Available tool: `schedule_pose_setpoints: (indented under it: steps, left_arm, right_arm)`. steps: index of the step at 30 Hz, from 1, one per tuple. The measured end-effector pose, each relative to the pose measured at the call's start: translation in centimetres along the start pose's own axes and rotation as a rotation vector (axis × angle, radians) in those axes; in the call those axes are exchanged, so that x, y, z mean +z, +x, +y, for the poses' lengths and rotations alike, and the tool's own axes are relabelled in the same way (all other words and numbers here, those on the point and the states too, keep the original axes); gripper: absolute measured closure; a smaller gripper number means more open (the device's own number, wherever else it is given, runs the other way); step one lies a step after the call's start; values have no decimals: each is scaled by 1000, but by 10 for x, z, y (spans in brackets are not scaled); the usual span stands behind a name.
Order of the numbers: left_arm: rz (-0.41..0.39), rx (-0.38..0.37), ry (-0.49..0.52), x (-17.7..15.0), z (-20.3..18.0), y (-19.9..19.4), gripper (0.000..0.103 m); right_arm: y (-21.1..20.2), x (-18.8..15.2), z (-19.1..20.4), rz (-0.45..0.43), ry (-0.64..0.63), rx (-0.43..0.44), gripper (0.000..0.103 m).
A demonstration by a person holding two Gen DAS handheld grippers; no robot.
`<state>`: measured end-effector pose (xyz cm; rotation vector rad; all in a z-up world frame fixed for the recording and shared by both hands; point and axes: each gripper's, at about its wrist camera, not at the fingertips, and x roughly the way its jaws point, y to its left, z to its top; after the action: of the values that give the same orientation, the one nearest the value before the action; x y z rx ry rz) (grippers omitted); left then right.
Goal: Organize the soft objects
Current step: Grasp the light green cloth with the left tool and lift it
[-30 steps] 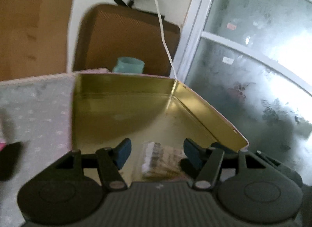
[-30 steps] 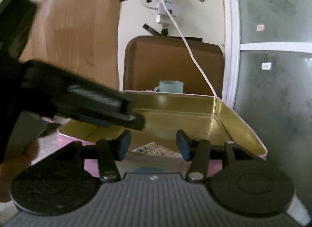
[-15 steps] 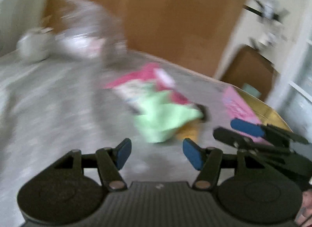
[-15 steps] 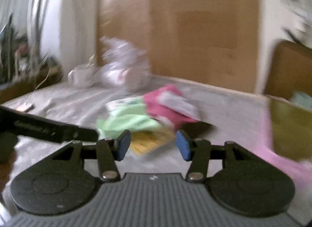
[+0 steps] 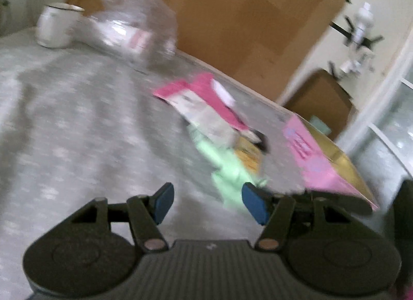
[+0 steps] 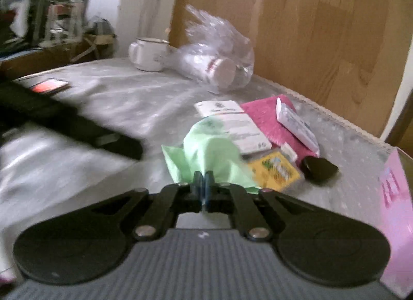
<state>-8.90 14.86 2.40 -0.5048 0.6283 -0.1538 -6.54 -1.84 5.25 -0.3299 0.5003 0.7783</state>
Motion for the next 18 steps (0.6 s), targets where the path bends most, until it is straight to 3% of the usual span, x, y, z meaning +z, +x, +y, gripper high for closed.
schedule_pose_setpoints:
  steps: [4,6,7,8,11,12,14,15,16,18]
  left_arm:
    - [104,-85,93,-14,-41,23,55]
    - [160,-115,139,-24,-62,38,69]
    - [199,-135,165,-30,-74,48,81]
    - [235,-152,183,-35,-82,58,85]
    - [256,-191,293,-56,-119,71,85]
    - [266,-203,323,-61,-131,76,85]
    - [288,-233,356,-69,-150,84,85]
    - [299,-243,363,-72,-158,88,85]
    - [307,-249,373,-74,-164,91,85]
    - [331,-277,388,-77,-177,98,86]
  right_arm:
    - [-55,-36,7,-21,-5,11,98]
    - [-77,-56,5,-17,13,-18,98]
    - [-85,-65,2,-15,30,-36,98]
    - [-94,-75,-1,-10,55,-61,98]
    - [-115,-98,-16,1,142,-145,95]
    - [-123,-105,-23,-3,183,-165,91]
    - [-135,-116,-35,-12,256,-195,57]
    - [-139,-121,-41,-14,288,-195,50]
    - [-142,-125,-46,-17,314,-186,46]
    - [-145,-132,-53,-25,355,-159,49]
